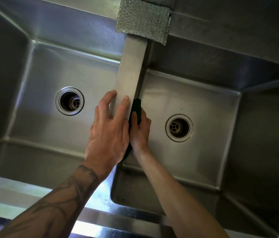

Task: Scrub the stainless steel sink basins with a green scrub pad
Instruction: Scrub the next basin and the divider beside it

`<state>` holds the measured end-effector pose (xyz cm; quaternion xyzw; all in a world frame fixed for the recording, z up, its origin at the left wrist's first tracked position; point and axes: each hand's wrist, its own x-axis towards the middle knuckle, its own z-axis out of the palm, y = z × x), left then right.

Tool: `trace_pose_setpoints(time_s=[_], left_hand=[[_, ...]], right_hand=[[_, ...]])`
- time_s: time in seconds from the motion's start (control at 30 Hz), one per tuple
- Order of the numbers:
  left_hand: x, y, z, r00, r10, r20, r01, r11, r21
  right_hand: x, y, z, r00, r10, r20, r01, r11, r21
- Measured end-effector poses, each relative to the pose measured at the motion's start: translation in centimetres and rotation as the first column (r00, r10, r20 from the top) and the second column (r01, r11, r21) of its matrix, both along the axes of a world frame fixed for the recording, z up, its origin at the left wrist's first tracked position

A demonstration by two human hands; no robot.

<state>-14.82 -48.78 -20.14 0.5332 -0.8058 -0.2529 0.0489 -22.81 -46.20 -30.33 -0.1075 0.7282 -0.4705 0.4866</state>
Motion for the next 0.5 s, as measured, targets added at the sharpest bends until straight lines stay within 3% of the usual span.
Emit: trace_pose_setpoints(time_s=[0.07,0.2,0.37,0.43,0.5], left_hand=[[0.1,-0.1,-0.1,0.999,0.008,-0.035,-0.009,1.0,-0.017],[0.2,-0.4,-0.2,0.972,-0.14,0.187,0.131,0.99,0.058],[0.5,-0.5,-0.6,0.953,-0.152,0.262,0.141,0.988,0.058],[0.5,-0.4,-0.7,0.964,-0.129,0.231,0.12,0.991,0.052],[0.4,-0.1,-0.6,0.994,-0.024,0.108,0.018,0.999,0.048]], right_hand=[[0.7,1.1,0.6,0.999,-0.008,-0.036,0.005,0.998,-0.067],[1.8,3.9,1.8,0.998,0.023,-0.064,-0.036,0.976,-0.216],[0.1,1.5,-0.9,0.989,0.133,-0.06,-0.131,0.99,0.044],[0.1,1.8,-1.0,0.985,0.157,-0.07,-0.154,0.987,0.05],[0.8,3.1,-0.3,0.986,0.139,-0.089,-0.145,0.988,-0.058]])
